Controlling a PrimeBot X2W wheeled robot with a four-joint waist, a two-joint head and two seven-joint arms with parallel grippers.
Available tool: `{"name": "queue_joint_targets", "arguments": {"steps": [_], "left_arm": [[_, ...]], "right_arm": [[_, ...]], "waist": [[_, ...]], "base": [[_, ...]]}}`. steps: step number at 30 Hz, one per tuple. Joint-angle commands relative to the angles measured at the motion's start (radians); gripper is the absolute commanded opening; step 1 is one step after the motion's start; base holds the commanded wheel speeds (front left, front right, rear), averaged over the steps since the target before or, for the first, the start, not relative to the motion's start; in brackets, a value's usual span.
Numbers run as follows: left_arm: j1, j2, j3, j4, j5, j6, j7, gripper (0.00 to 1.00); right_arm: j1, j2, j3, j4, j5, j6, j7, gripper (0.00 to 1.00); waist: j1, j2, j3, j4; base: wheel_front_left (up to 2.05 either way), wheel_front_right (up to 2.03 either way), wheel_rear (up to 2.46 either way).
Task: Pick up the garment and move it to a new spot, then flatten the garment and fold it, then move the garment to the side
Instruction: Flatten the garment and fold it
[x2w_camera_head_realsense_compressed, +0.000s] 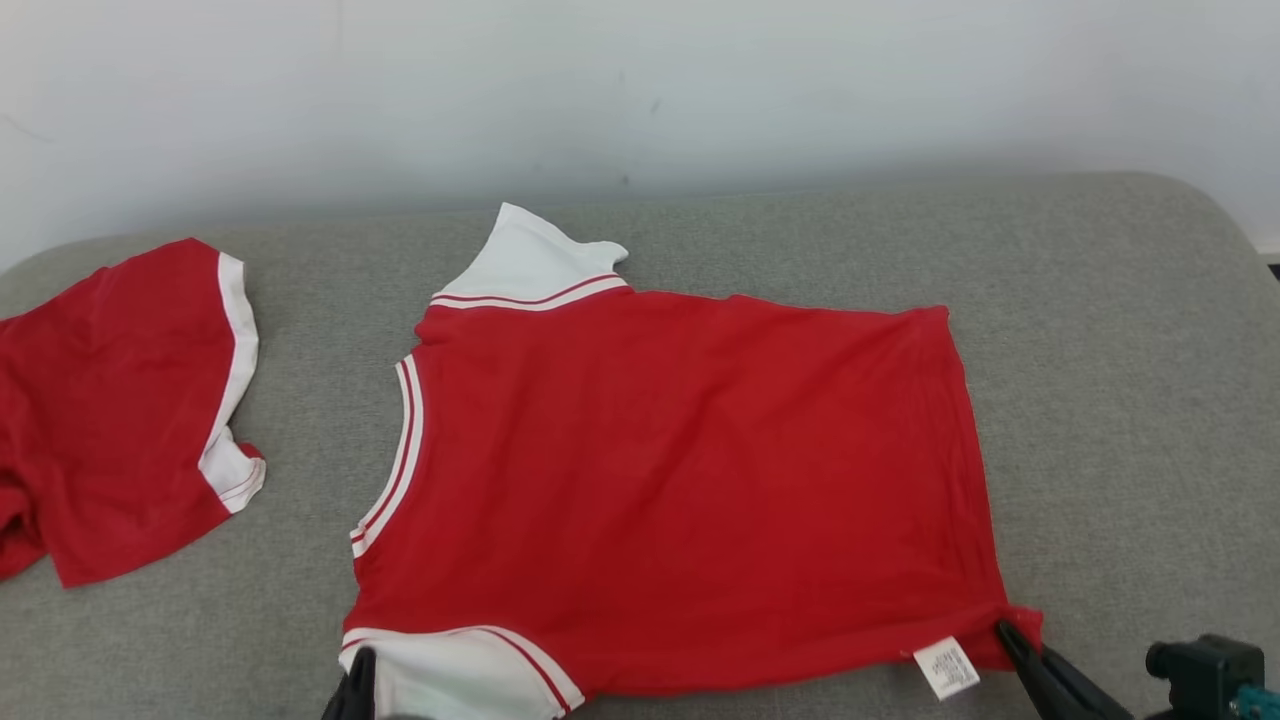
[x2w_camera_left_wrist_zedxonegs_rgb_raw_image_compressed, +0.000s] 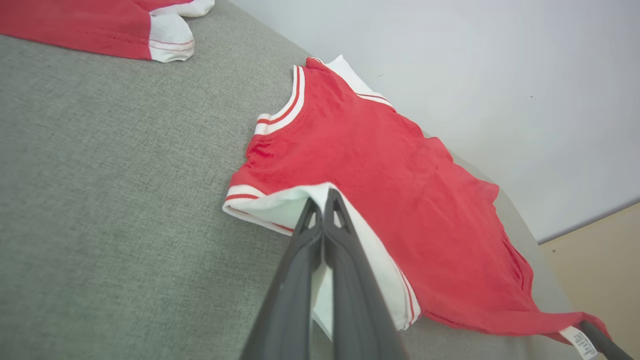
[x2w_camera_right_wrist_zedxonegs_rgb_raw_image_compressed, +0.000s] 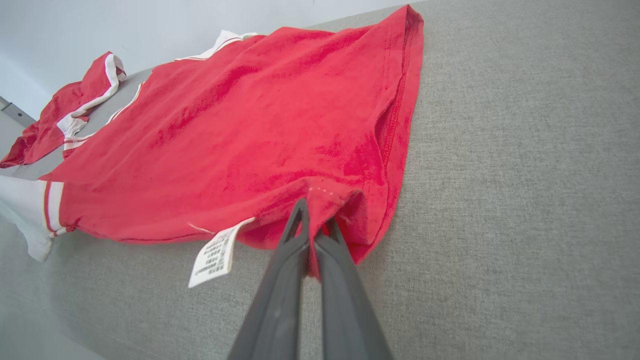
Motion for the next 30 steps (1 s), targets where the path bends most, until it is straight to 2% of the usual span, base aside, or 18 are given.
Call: {"name": "queue_joint_targets", "arguments": {"steps": [1,10,17,24,25,26,27,28,29,30], "left_arm": [[-0.016,0.005,0.002,-0.004,0.003,-0.006,0.002,0.0],[-0.215,0.041,0.018,0.036,-0.01,-0.023,0.083,0.0],[-0.403,0.033,0.011,0.187,-0.007,-0.053,0.122,0.0],[-0.522,0.019,0.0,0.374,0.009,-0.095,0.104,0.0],[-0.535,0.019,-0.001,0.401,0.016,-0.096,0.096,0.0],[-0.546,0.018,-0.003,0.425,0.023,-0.101,0.086,0.0],[-0.556,0.014,-0.007,0.446,0.03,-0.104,0.076,0.19],[-0.565,0.012,-0.015,0.468,0.041,-0.109,0.066,0.77],[-0.574,0.013,-0.022,0.487,0.052,-0.113,0.055,1.0],[-0.581,0.016,-0.032,0.503,0.069,-0.118,0.04,1.0]], "right_arm": [[-0.012,0.008,-0.004,-0.002,0.011,-0.003,0.002,0.0],[-0.149,0.036,-0.001,0.034,0.078,-0.003,0.031,0.0],[-0.278,0.07,0.032,0.145,0.127,-0.003,0.049,0.0],[-0.385,0.107,0.105,0.257,0.149,-0.003,0.019,0.0],[-0.398,0.108,0.116,0.272,0.148,-0.003,0.009,0.13],[-0.41,0.107,0.127,0.284,0.14,-0.003,-0.002,0.55],[-0.418,0.107,0.139,0.298,0.138,-0.003,-0.011,1.0],[-0.424,0.106,0.146,0.311,0.138,-0.003,-0.021,1.0],[-0.43,0.104,0.155,0.322,0.139,-0.003,-0.029,1.0],[-0.436,0.099,0.165,0.331,0.134,-0.003,-0.036,1.0]], "waist": [[0.0,0.0,0.006,-0.008],[0.0,0.0,0.043,-0.038],[0.0,0.0,0.078,-0.051],[0.0,0.0,0.094,-0.063],[0.0,0.0,0.095,-0.064],[0.0,0.0,0.095,-0.064],[0.0,0.0,0.095,-0.063],[0.0,0.0,0.094,-0.062],[0.0,0.0,0.093,-0.06],[0.0,0.0,0.09,-0.059]], "base": [[0.0,0.0,0.0],[0.0,0.0,0.0],[0.0,0.0,0.0],[0.0,0.0,0.0],[0.0,0.0,0.0],[0.0,0.0,0.0],[0.0,0.0,0.0],[0.0,0.0,0.0],[0.0,0.0,0.0],[0.0,0.0,0.0]]}}
